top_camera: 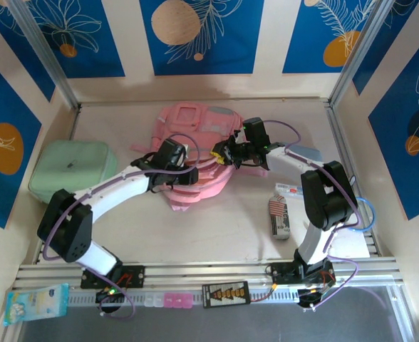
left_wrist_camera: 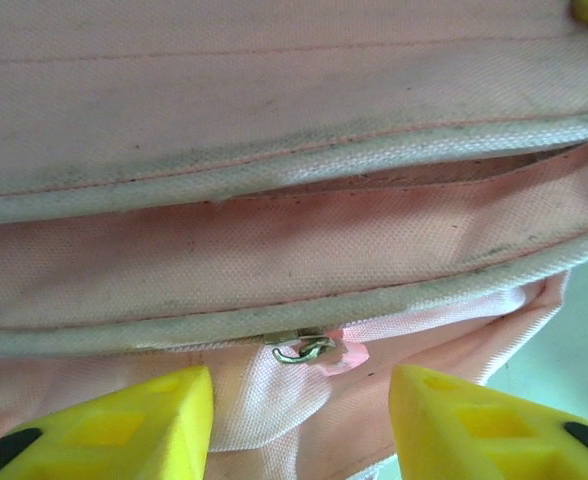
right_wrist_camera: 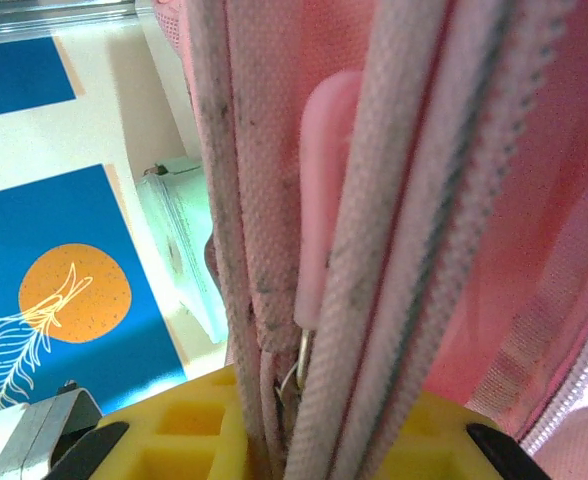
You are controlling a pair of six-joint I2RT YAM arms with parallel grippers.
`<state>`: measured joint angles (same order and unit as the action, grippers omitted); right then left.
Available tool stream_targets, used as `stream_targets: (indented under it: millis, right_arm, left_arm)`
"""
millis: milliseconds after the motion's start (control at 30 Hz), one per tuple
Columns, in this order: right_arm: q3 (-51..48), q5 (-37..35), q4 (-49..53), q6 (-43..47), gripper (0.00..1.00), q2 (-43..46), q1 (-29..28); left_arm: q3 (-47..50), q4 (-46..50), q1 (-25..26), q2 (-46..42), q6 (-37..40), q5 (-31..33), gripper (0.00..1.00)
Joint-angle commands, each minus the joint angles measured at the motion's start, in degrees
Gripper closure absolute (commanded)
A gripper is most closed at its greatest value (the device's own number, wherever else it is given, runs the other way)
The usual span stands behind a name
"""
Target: Pack books, pencil case, and school supplies into a backpack
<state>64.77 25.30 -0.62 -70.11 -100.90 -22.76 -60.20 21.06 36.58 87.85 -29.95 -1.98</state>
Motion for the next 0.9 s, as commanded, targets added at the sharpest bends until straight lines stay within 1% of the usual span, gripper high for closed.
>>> stream_targets:
  millis: [0,33,133,233,367,400,467,567,700,867]
  right_arm:
    - [0.7,1.1,-0.5,0.9,0.8,2.1,0.2]
    - [0.7,1.1,-0.6,1.0,0.8,2.0,0.2]
    - [0.6,1.1,-0.6,0.9,0.8,2.0,0.3]
    - [0.7,1.2,-0.6,1.0,0.8,1.9,0.3]
    - [0.8,1.3,-0.5,1.1,0.8,1.9,0.3]
    - [0.8,1.3,-0.6,1.0,0.79,1.9,0.2]
    - [0.8,1.3,-0.6,1.0,0.8,1.9,0.3]
    - [0.7,1.5,-0.7,1.0,0.8,2.0,0.4]
    - [0.4,1.3,-0.8,1.0,0.8,2.0,0.6]
    - [0.2,1.3,-1.0,0.9,0.8,1.9,0.6]
  left_arm:
    - [-3.3,4.9,1.9,2.0,-2.2,5.4,0.5]
    - [-4.1,6.6,2.6,2.6,-3.1,8.3,0.5]
    - [-6.4,8.7,5.0,4.0,-4.0,13.8,0.49]
    - [-8.6,9.7,6.6,5.7,-5.5,16.3,0.46]
    - [-10.5,11.9,8.5,8.1,-10.5,19.4,0.44]
    - [-11.2,13.6,8.8,8.9,-12.3,20.8,0.46]
    - [-12.7,16.9,8.8,10.4,-15.3,22.4,0.57]
    - [-11.3,16.8,8.9,9.3,-17.3,24.7,0.62]
    - [-8.7,14.0,8.9,5.5,-17.3,25.1,0.64]
    - [-8.5,12.3,8.7,3.9,-16.1,21.5,0.67]
